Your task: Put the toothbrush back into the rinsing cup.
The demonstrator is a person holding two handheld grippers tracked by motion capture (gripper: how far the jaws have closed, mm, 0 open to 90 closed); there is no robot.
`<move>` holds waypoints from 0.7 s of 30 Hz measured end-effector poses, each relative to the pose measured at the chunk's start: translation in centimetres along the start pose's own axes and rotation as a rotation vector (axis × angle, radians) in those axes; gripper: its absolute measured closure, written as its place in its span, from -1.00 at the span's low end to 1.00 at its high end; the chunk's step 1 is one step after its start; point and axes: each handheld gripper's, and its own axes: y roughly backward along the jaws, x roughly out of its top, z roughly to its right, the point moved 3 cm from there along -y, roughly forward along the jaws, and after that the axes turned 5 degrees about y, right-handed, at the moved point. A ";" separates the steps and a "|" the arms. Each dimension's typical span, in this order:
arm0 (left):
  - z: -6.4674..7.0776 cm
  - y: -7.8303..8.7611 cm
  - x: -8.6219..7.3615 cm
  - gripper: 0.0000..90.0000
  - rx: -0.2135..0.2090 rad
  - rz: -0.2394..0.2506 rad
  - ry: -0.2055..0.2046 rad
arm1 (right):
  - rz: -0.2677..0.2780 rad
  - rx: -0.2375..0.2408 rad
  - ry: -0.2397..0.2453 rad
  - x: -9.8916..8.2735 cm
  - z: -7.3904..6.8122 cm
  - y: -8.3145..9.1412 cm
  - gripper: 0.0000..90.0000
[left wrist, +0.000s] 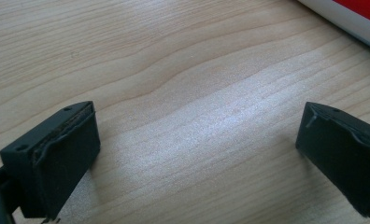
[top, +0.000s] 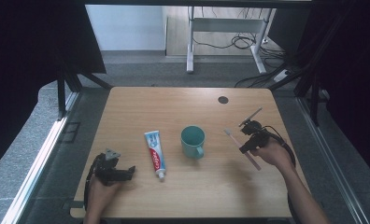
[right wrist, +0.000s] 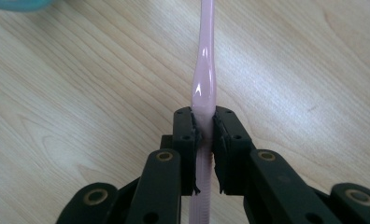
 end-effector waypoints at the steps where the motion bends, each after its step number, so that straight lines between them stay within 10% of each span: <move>1: 0.0 0.0 0.0 -1.00 0.000 0.000 0.000 | 0.007 0.003 0.002 0.1 -0.1 0.1 0.76; 21: 0.0 0.0 0.0 -1.00 -0.001 0.001 0.002 | 0.198 0.052 0.069 2.0 -2.1 1.9 0.76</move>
